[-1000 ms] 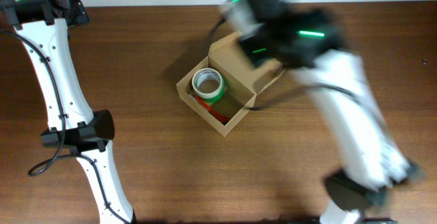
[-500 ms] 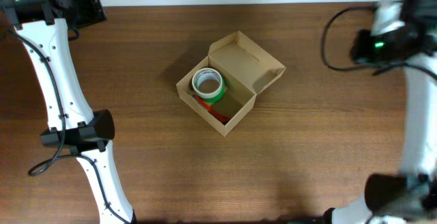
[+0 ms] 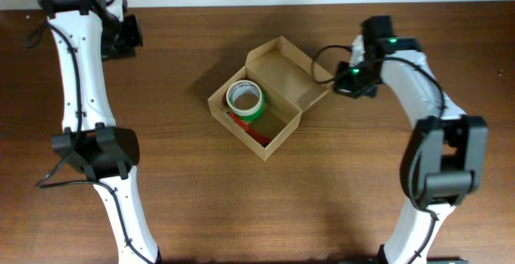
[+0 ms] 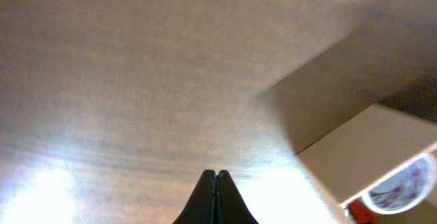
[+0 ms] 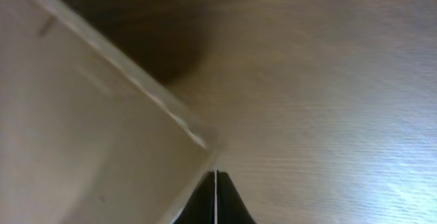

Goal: Pack container

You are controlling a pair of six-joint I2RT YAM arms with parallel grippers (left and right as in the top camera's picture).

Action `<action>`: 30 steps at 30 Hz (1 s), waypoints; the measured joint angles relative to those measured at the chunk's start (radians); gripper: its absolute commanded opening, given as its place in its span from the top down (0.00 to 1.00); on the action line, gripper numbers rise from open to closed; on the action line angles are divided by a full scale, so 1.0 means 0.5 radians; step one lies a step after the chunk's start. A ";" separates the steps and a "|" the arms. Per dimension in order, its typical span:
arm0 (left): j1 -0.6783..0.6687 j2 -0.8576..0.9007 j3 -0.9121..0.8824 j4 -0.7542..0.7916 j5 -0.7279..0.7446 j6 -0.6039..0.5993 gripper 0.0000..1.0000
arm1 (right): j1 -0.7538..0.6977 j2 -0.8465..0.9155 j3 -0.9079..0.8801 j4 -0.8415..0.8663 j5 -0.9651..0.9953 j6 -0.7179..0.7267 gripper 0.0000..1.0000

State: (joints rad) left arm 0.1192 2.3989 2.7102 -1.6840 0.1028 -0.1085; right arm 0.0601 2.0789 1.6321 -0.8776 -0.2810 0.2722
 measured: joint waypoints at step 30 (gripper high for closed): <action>-0.358 0.147 -0.383 0.691 0.732 -0.008 0.98 | 0.051 0.071 -0.004 0.587 -0.524 0.120 0.96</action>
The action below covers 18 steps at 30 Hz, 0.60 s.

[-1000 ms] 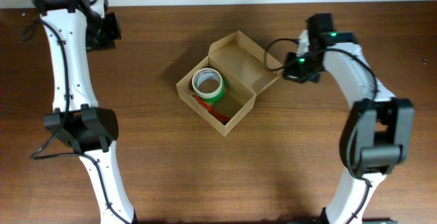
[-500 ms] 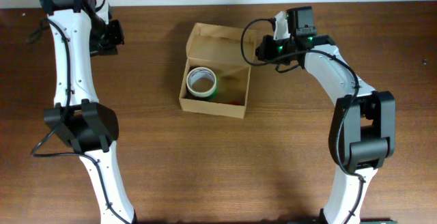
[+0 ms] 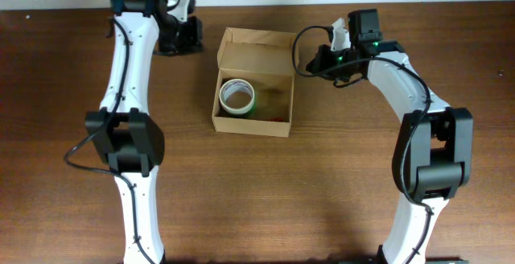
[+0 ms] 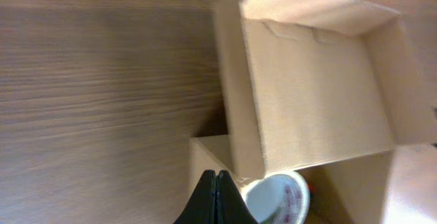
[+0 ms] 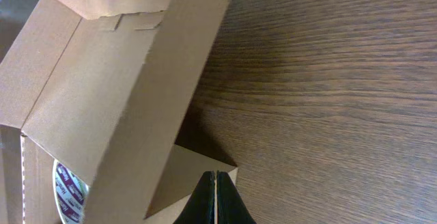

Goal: Pack container

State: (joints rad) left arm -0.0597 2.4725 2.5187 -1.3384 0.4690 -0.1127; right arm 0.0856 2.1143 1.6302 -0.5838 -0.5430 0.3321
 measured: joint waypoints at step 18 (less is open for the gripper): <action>0.134 0.607 -0.034 0.236 0.847 -0.031 0.99 | -0.009 0.289 0.000 0.172 -0.208 0.034 0.96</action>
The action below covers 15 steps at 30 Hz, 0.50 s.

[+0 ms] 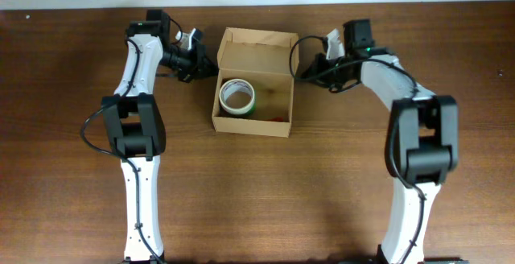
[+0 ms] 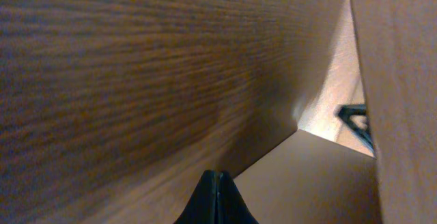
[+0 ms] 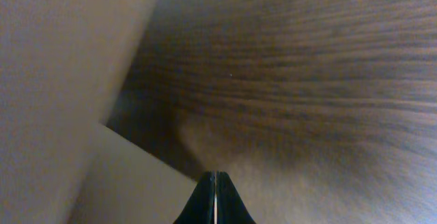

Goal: Pack container

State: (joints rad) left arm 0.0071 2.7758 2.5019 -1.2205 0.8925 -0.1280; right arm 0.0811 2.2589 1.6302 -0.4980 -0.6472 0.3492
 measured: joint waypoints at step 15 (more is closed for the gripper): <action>-0.017 0.034 0.022 0.162 0.254 -0.031 0.99 | -0.008 0.227 0.111 0.551 -0.784 0.260 0.96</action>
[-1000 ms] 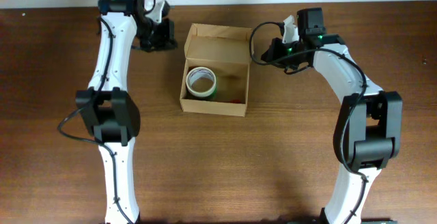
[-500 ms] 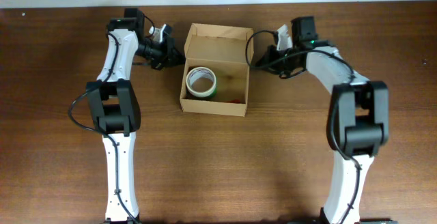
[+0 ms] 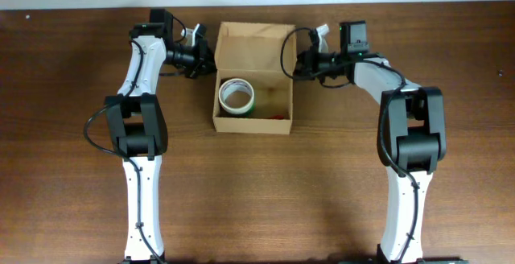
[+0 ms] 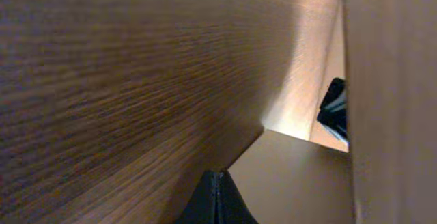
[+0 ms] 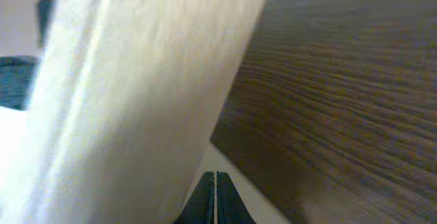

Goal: Pack container

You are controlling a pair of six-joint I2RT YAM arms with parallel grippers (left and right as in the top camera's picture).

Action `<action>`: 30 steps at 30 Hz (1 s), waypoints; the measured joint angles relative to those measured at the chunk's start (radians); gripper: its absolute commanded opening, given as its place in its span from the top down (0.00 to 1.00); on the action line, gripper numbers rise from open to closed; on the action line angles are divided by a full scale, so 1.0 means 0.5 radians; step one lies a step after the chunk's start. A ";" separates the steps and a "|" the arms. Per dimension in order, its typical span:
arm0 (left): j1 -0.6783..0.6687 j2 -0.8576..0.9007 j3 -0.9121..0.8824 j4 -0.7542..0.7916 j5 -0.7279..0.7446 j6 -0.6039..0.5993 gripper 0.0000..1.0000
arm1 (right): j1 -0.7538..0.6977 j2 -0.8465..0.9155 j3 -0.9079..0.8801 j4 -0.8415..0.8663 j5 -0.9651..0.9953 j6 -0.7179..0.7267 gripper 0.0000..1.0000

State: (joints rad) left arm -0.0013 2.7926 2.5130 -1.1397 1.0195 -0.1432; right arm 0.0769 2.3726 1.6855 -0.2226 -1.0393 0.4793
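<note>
An open cardboard box [image 3: 283,95] stands at the back middle of the table, its lid flap [image 3: 249,43] raised at the far side. Inside lie a tape roll with a green rim [image 3: 238,95] and something red [image 3: 278,116]. My left gripper [image 3: 208,58] is shut and sits against the lid's left edge. In the left wrist view its tips [image 4: 217,177] touch cardboard [image 4: 307,183]. My right gripper [image 3: 299,62] is shut at the lid's right edge. The right wrist view shows its tips [image 5: 216,177] against the pale cardboard [image 5: 136,80].
The brown wooden table [image 3: 362,175] spreads to the front and both sides of the box. Both arms reach in from the front edge, one on each side of the box. A pale wall borders the table's far edge.
Both shut grippers have closed in slightly on the lid's two side edges. The lid flap now shows broader from above. The box body, tape roll and red item have not moved.
At first the box sat diagonally mid-table, with my right gripper at its right flap and my left far off at the back left. Then the box stood square-on further back, a shut gripper near each back corner. Both have since come up against the lid's sides.
</note>
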 measured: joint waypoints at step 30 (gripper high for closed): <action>-0.098 0.003 1.235 -1.088 -0.341 0.121 0.98 | 0.130 -0.027 1.143 -1.604 0.375 -0.532 0.96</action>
State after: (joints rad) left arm -0.0505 2.7941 3.1306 -1.6836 0.8490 -0.0830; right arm 0.1417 2.3589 2.2570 -1.0245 -0.8516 0.2134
